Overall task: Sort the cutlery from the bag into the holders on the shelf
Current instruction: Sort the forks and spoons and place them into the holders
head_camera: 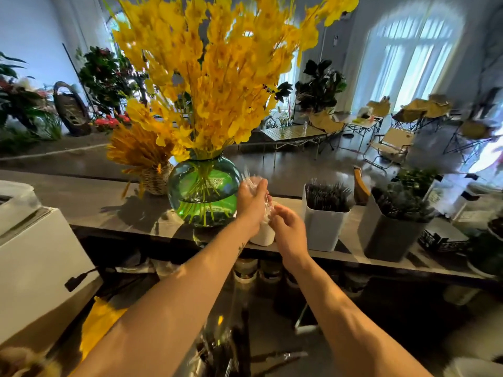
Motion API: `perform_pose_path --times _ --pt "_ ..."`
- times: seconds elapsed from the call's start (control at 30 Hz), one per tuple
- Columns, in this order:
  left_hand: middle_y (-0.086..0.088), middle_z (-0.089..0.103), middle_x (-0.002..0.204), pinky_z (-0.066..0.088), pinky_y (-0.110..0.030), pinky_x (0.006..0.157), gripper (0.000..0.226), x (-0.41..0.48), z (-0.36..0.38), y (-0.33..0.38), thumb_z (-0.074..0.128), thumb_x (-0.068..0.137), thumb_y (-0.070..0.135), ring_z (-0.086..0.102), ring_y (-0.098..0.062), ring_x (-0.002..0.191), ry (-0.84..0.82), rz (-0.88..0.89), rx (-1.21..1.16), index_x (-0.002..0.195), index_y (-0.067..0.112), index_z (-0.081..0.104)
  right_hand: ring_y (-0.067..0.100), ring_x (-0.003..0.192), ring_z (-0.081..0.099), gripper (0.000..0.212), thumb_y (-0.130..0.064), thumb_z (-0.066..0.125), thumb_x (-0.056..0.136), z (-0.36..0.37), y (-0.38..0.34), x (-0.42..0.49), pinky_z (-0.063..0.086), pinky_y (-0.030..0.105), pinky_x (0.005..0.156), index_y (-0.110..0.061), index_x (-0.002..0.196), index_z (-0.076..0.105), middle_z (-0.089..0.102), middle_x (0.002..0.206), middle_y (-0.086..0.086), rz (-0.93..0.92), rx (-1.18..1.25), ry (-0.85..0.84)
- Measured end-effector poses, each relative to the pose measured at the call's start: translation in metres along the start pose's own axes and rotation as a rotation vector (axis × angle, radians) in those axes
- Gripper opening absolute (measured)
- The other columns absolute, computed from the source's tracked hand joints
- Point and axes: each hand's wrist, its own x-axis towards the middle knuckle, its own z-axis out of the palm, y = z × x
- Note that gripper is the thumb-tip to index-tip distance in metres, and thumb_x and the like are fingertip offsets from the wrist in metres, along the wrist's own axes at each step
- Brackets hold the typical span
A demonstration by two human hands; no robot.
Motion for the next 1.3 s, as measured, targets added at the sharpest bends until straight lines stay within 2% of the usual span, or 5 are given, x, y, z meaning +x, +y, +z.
perform_pose_path --times 0.43,0.6,0.83,1.0,1.3 --pt "-0.003 0.061 0.082 0.052 -0.027 0.062 0.025 0.049 0.029 -0.019 0.06 0.101 0.026 0.06 -0.013 0.066 -0.007 0.11 0.111 0.119 0.01 0.055 0.014 0.133 0.048 0.053 0.002 0.04 0.097 -0.013 0.005 0.054 0.041 0.031 0.111 -0.015 0.146 0.05 0.054 0.145 0.002 0.09 -0.014 0.067" --pt "-0.005 0.059 0.086 0.05 -0.024 0.062 0.016 0.051 0.037 -0.011 0.058 0.102 0.026 0.056 -0.013 0.068 -0.032 0.223 0.074 0.112 0.014 0.054 0.008 0.127 0.049 0.049 0.0 0.04 0.101 -0.016 0.011 0.061 0.041 0.016 0.095 -0.013 0.147 0.05 0.055 0.145 0.0 0.105 0.009 0.081" --pt "0.001 0.064 0.09 0.056 -0.037 0.07 0.016 0.049 0.029 -0.035 0.06 0.101 0.03 0.063 -0.009 0.07 -0.01 0.329 0.208 0.11 0.017 0.055 0.015 0.141 0.043 0.055 0.008 0.034 0.097 -0.007 0.023 0.063 0.034 0.029 0.115 -0.011 0.147 0.048 0.051 0.149 0.004 0.132 0.028 0.047" --pt "-0.003 0.069 0.105 0.055 -0.034 0.087 0.021 0.042 0.028 -0.049 0.065 0.098 0.031 0.068 -0.017 0.099 0.0 0.324 0.283 0.107 0.015 0.056 0.013 0.136 0.046 0.053 0.005 0.039 0.096 -0.003 0.026 0.064 0.039 0.037 0.117 -0.017 0.142 0.052 0.055 0.144 -0.001 0.129 -0.002 0.017" --pt "-0.001 0.067 0.091 0.053 -0.026 0.071 0.028 0.044 0.019 -0.045 0.069 0.087 0.014 0.064 -0.011 0.081 -0.003 0.168 0.358 0.112 0.022 0.059 0.014 0.131 0.054 0.052 -0.003 0.043 0.095 0.0 0.03 0.067 0.048 0.045 0.111 -0.023 0.143 0.053 0.059 0.141 -0.001 0.149 -0.002 0.001"
